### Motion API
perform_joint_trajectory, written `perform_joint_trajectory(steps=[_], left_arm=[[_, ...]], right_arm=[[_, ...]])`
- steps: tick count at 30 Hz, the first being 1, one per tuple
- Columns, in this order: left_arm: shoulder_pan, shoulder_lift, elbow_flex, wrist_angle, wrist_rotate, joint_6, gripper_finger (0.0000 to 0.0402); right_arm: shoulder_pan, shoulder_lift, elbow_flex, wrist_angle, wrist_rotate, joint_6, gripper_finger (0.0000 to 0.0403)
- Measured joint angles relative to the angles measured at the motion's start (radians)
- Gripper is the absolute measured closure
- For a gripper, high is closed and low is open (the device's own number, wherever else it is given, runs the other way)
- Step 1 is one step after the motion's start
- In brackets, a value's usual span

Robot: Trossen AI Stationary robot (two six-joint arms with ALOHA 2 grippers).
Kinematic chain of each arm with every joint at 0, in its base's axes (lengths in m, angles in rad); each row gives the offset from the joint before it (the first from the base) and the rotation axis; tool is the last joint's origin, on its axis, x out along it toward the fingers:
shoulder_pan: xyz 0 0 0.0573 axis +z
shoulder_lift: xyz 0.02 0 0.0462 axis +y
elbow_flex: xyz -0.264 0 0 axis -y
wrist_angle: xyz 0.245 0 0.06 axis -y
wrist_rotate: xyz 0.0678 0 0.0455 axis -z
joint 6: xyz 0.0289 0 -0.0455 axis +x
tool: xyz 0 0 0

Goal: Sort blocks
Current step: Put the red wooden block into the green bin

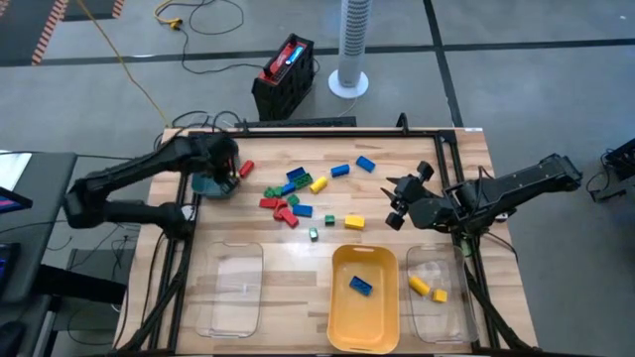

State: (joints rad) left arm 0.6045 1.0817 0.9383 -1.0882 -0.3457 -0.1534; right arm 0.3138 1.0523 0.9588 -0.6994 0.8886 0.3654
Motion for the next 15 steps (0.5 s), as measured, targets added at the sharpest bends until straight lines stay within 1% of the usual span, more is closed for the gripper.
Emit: perform_joint_trajectory(steps=[3, 7, 10, 15], left_arm=[[0.104, 0.0, -0.035, 0.056, 0.023, 0.036, 0.0281], [0.204, 0.0, -0.086, 0.127, 0.034, 0.022, 0.0281], [0.247, 0.0, -0.127, 0.163, 0.064, -0.005, 0.0281], [0.28, 0.0, -0.172, 0.165, 0.066, -0.032, 0.0278]], right_arm=[[0.001, 0.0, 0.0, -0.004, 0.0, 0.0, 0.0251], [0.001, 0.0, 0.0, -0.003, -0.001, -0.007, 0.0251], [0.0, 0.0, 0.0, -0.003, -0.001, -0.008, 0.0251], [0.0, 0.0, 0.0, 0.003, -0.001, -0.008, 0.0251]])
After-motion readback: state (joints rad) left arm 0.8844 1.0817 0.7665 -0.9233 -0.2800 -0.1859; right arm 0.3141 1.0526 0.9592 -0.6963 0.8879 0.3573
